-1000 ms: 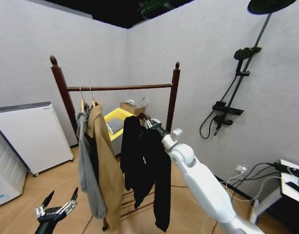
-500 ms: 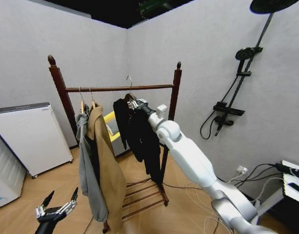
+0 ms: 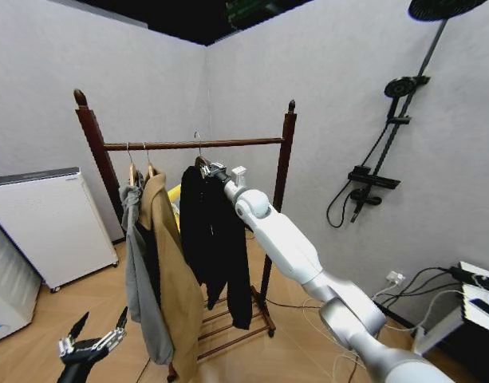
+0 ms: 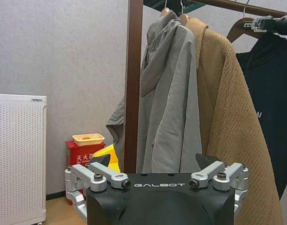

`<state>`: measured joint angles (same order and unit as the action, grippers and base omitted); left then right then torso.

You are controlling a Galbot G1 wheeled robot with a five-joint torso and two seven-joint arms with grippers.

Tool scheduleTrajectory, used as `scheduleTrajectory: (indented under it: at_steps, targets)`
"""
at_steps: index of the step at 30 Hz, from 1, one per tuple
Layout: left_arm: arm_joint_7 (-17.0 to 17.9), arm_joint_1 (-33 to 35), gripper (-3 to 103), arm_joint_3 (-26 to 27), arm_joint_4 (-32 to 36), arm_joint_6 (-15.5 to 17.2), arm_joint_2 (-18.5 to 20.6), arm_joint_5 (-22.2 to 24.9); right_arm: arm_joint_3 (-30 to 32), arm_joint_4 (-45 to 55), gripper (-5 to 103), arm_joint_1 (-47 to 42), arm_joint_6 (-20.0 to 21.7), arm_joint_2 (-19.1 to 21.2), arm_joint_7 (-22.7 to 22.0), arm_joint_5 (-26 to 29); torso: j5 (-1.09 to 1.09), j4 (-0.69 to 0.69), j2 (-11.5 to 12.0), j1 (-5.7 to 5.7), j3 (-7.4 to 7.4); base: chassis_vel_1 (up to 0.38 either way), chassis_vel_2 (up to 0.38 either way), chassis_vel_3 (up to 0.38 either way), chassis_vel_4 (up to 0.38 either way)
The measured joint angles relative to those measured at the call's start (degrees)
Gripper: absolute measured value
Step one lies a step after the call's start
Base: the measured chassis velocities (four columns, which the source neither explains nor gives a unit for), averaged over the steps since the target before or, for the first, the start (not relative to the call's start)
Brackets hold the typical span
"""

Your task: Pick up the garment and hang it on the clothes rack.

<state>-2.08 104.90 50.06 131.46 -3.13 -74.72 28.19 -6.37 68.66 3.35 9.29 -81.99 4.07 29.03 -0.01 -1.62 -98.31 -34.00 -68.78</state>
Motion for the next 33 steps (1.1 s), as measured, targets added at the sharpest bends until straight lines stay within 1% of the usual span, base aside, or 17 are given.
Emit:
scheduleTrajectory:
  at_steps: [14, 16, 17, 18, 19, 20, 21, 22, 23, 24, 25, 27, 28, 29, 31, 32, 33]
  targets:
    - [0.0, 0.0, 100, 0.0, 0.0, 0.0, 0.0, 0.0, 0.4, -7.7, 10, 1.8, -0.6, -3.3, 0.6, -0.1, 0.01, -0.01, 0.0, 0.01, 0.01, 0.000, 0.000, 0.000, 0.000]
    - [0.0, 0.0, 100, 0.0, 0.0, 0.0, 0.0, 0.0, 0.3, -7.8, 10, 1.8, -0.4, -3.5, 0.5, -0.1, 0.01, -0.01, 0.0, 0.01, 0.01, 0.000, 0.000, 0.000, 0.000]
    - [0.0, 0.0, 100, 0.0, 0.0, 0.0, 0.0, 0.0, 0.3, -6.8, 10, 1.4, 1.1, -3.6, -0.1, -0.1, 0.01, 0.00, 0.0, 0.01, 0.01, 0.000, 0.000, 0.000, 0.000]
    - [0.0, 0.0, 100, 0.0, 0.0, 0.0, 0.0, 0.0, 0.4, -5.7, 7, 0.7, 1.8, -3.6, -0.4, 0.2, 0.01, 0.00, 0.0, 0.01, 0.01, 0.000, 0.000, 0.000, 0.000]
    - [0.0, 0.0, 100, 0.0, 0.0, 0.0, 0.0, 0.0, 0.5, -4.8, 12, -0.2, 1.8, -3.4, -0.7, 0.4, 0.01, 0.01, 0.0, 0.01, 0.01, 0.000, 0.000, 0.000, 0.000]
    - [0.0, 0.0, 100, 0.0, 0.0, 0.0, 0.0, 0.0, 0.5, -4.8, 12, -0.2, 1.8, -3.4, -0.7, 0.4, 0.01, 0.01, 0.0, 0.01, 0.01, 0.000, 0.000, 0.000, 0.000]
    - [0.0, 0.0, 100, 0.0, 0.0, 0.0, 0.0, 0.0, 0.6, -2.5, 22, -1.8, 1.5, -2.4, -1.0, 0.5, 0.01, 0.03, 0.0, 0.01, 0.01, 0.000, 0.000, 0.000, 0.000]
    - [0.0, 0.0, 100, 0.0, 0.0, 0.0, 0.0, 0.0, 0.6, -2.5, 22, -1.8, 1.5, -2.4, -1.0, 0.5, 0.01, 0.03, 0.0, 0.01, 0.01, 0.000, 0.000, 0.000, 0.000]
    - [0.0, 0.0, 100, 0.0, 0.0, 0.0, 0.0, 0.0, 0.6, -0.4, 22, -2.8, 1.4, -1.4, -1.2, 0.6, 0.02, 0.02, 0.0, 0.01, 0.01, 0.000, 0.000, 0.000, 0.000]
    - [0.0, 0.0, 100, 0.0, 0.0, 0.0, 0.0, 0.0, 0.9, 4.0, 33, -4.8, 1.4, 0.6, -1.5, 0.9, 0.01, 0.01, 0.0, 0.01, 0.01, 0.000, 0.000, 0.000, 0.000]
    - [0.0, 0.0, 100, 0.0, 0.0, 0.0, 0.0, 0.0, 0.9, 4.0, 33, -4.8, 1.4, 0.6, -1.5, 0.9, 0.01, 0.01, 0.0, 0.01, 0.01, 0.000, 0.000, 0.000, 0.000]
    - [0.0, 0.0, 100, 0.0, 0.0, 0.0, 0.0, 0.0, 2.6, 12.2, 43, -9.0, 2.3, 4.2, -2.4, 1.6, 0.03, 0.00, 0.0, 0.01, 0.02, 0.000, 0.000, 0.000, 0.000]
    - [0.0, 0.0, 100, 0.0, 0.0, 0.0, 0.0, 0.0, 2.6, 12.2, 43, -9.0, 2.3, 4.2, -2.4, 1.6, 0.03, 0.00, 0.0, 0.01, 0.02, 0.000, 0.000, 0.000, 0.000]
    - [0.0, 0.0, 100, 0.0, 0.0, 0.0, 0.0, 0.0, 3.5, 15.3, 49, -10.9, 2.6, 5.6, -2.9, 1.9, 0.03, 0.00, 0.0, 0.01, 0.01, 0.000, 0.000, 0.000, 0.000]
    - [0.0, 0.0, 100, 0.0, 0.0, 0.0, 0.0, 0.0, 4.2, 17.3, 49, -12.2, 2.6, 6.6, -3.0, 2.0, 0.02, 0.00, 0.0, 0.01, 0.01, 0.000, 0.000, 0.000, 0.000]
    - [0.0, 0.0, 100, 0.0, 0.0, 0.0, 0.0, 0.0, 7.1, 23.4, 60, -17.1, 2.4, 9.4, -3.2, 1.7, 0.03, 0.01, 0.0, 0.01, 0.02, 0.000, 0.000, 0.000, 0.000]
    - [0.0, 0.0, 100, 0.0, 0.0, 0.0, 0.0, 0.0, 10.0, 27.9, 66, -22.3, 2.5, 11.7, -3.5, 1.6, 0.03, 0.00, 0.0, 0.01, 0.02, 0.000, 0.000, 0.000, 0.000]
